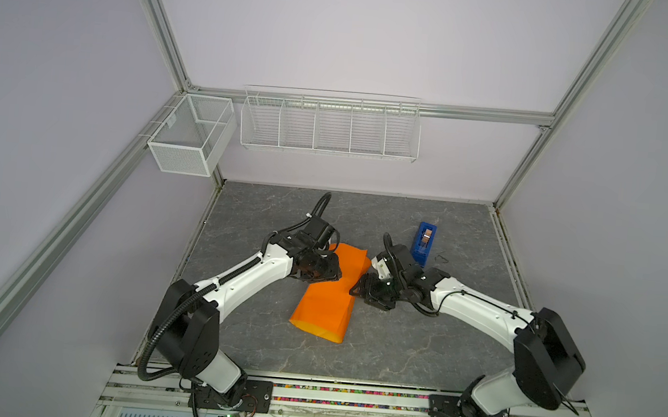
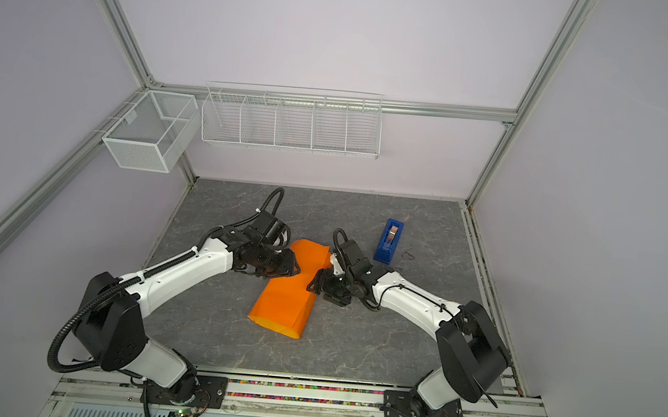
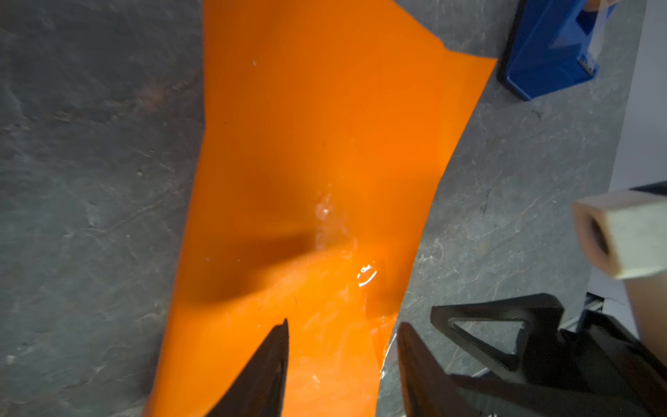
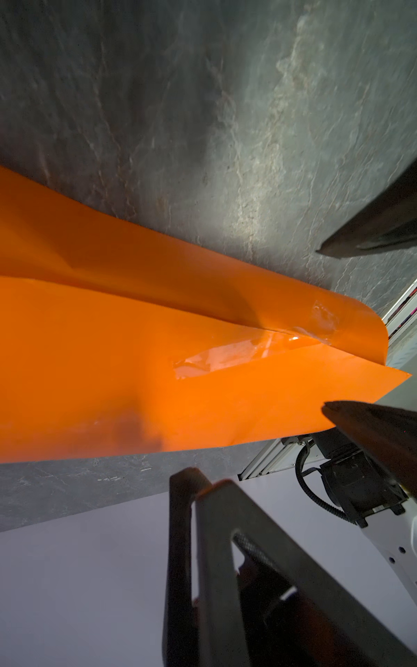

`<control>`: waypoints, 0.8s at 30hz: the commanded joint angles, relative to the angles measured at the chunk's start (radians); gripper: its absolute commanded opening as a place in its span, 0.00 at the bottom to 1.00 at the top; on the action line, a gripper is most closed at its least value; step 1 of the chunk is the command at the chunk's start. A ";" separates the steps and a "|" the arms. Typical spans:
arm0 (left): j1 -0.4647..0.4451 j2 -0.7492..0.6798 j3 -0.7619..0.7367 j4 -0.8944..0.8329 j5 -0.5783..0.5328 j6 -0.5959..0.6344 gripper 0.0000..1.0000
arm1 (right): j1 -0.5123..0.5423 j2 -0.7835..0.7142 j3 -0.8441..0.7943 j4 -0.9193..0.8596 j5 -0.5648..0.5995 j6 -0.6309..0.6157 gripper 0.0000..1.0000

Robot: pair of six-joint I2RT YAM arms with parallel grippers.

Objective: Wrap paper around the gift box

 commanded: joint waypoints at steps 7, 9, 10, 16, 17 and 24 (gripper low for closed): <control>0.114 0.049 -0.014 -0.085 -0.072 0.188 0.66 | -0.018 0.137 0.087 0.037 -0.037 -0.043 0.67; 0.136 0.065 -0.017 -0.073 -0.052 0.207 0.68 | -0.023 0.171 0.105 0.031 -0.046 -0.059 0.66; 0.144 0.073 -0.018 -0.068 -0.043 0.215 0.69 | -0.024 0.182 0.113 0.028 -0.047 -0.067 0.66; 0.170 0.115 -0.033 -0.012 0.040 0.230 0.69 | -0.048 0.235 0.144 -0.001 -0.043 -0.120 0.61; 0.171 0.120 -0.039 0.000 0.070 0.228 0.69 | -0.053 0.238 0.151 -0.013 -0.039 -0.138 0.59; 0.169 0.122 -0.091 0.107 0.179 0.143 0.69 | -0.097 0.283 0.227 -0.087 -0.076 -0.253 0.52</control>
